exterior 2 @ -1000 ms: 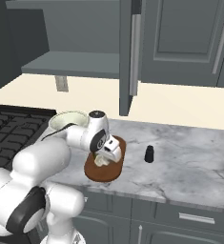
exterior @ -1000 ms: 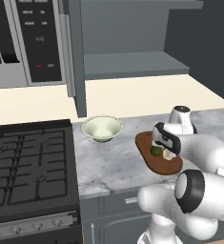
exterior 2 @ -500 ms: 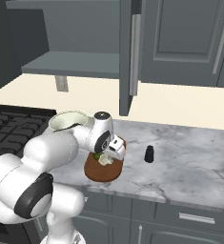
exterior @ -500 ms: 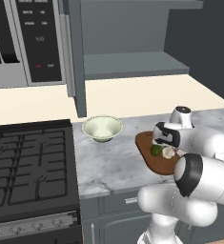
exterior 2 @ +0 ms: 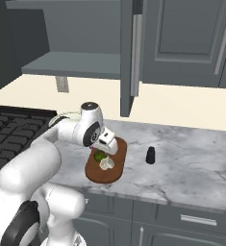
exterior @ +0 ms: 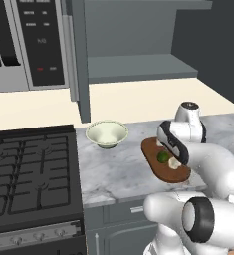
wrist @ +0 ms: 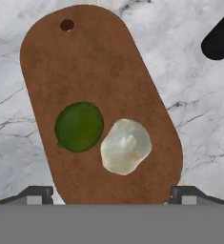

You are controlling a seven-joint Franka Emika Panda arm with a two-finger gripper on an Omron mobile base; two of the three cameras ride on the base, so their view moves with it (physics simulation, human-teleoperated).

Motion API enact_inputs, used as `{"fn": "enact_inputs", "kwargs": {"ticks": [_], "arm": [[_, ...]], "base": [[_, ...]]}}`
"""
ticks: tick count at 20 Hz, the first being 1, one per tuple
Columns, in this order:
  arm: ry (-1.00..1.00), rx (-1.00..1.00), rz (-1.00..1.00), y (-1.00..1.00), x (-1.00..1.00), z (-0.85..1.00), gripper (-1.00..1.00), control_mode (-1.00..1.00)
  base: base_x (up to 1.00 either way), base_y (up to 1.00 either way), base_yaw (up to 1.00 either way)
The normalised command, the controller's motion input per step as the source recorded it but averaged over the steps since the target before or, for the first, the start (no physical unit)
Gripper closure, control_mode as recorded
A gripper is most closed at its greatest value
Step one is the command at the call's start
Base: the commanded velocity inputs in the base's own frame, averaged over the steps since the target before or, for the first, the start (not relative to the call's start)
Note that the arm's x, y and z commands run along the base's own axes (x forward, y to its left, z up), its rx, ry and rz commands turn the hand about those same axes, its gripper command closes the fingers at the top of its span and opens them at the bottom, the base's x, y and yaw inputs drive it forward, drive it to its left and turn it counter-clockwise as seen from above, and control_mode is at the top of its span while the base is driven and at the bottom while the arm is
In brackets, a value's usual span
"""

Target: Open the cabinet. Place the bowl and condiment on the counter. Then place the lime and garlic on the cutting board.

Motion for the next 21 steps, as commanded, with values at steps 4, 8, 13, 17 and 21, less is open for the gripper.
{"fn": "enact_inputs", "kwargs": {"ticks": [4,8,13,17,21], "arm": [[-0.07,-0.20,0.10,1.00,-0.45,0.48,-1.00,-1.00],[-0.20,-0.17,0.22,1.00,-0.63,0.24,-1.00,-1.00],[-0.24,-0.14,0.20,0.95,-0.58,0.36,-1.00,-1.00],[-0.05,-0.01,0.11,0.37,-0.04,0.13,-1.00,-1.00],[0.03,-0.01,0.02,0.00,0.00,0.00,-1.00,-1.00]], "base": [[0.00,0.00,0.00],[0.00,0.00,0.00],[0.00,0.00,0.00],[0.00,0.00,0.00],[0.00,0.00,0.00]]}}
